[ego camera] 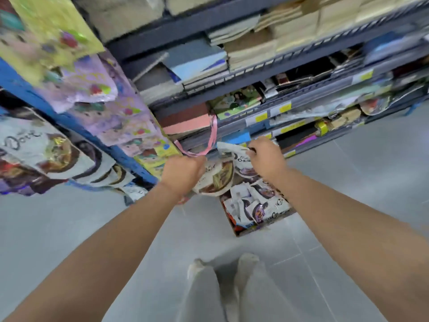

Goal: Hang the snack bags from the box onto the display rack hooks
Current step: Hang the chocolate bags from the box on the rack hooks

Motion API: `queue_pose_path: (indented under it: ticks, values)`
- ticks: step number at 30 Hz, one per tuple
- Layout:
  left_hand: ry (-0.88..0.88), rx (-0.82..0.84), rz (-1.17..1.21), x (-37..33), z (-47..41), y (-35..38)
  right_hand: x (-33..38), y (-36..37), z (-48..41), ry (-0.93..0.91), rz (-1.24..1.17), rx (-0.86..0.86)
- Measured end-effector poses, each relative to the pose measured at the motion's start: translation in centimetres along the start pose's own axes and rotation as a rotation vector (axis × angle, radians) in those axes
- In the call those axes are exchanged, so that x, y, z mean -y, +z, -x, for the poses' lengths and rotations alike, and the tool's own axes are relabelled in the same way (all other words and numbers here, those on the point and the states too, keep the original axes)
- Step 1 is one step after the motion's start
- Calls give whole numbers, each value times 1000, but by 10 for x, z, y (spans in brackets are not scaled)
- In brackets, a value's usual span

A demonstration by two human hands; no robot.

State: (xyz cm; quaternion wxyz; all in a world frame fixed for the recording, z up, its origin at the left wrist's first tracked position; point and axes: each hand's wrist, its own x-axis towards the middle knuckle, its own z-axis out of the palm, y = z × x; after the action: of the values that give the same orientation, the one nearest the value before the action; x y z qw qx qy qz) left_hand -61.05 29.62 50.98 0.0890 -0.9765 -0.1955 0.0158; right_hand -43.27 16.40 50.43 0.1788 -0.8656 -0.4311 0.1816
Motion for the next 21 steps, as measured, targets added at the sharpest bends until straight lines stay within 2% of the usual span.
queue_pose_path:
  ticks: [6,10,15,21]
  values:
    - [-87,-288,-23,68,74,-59,114,-16,10,-234,50,72]
    - [-229,-381,-60,115,126,-75,194,-12,22,-320,35,35]
    - [-409,-442,60,184,172,-86,275,11,25,-393,-20,-112]
    - [-522,-553,206,258,197,-94,342,19,24,-398,-135,-468]
